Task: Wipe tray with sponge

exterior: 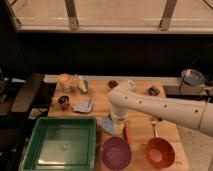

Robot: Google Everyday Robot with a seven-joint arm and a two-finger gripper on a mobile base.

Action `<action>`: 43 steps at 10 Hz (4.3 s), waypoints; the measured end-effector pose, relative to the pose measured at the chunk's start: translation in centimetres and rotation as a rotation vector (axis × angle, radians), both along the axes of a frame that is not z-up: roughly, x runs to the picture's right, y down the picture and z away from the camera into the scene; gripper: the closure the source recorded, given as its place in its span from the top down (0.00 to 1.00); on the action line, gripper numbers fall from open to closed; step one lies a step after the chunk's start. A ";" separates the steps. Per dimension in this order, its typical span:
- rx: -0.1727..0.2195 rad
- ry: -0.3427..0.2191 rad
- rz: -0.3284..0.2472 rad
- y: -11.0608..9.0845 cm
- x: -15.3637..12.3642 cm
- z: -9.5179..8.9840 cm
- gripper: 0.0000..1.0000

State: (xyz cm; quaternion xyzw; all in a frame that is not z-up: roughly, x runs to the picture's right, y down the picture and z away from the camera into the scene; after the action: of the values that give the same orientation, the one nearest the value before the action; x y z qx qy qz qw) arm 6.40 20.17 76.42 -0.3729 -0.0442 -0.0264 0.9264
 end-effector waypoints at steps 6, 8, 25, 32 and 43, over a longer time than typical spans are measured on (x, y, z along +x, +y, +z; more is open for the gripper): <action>0.041 0.007 0.044 -3.8 1.8 -0.3 0.00; 0.052 -0.027 0.021 -4.6 0.7 -0.9 0.00; 0.059 -0.471 -0.358 0.1 -20.3 -3.4 0.00; 0.028 -0.514 -0.327 5.6 -21.8 0.7 0.00; 0.027 -0.394 -0.426 3.6 -19.1 0.4 0.00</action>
State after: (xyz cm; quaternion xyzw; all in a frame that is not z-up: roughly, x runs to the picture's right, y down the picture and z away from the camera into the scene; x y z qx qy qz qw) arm -12.74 23.81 76.78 -0.3492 -0.1436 -0.2930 0.8784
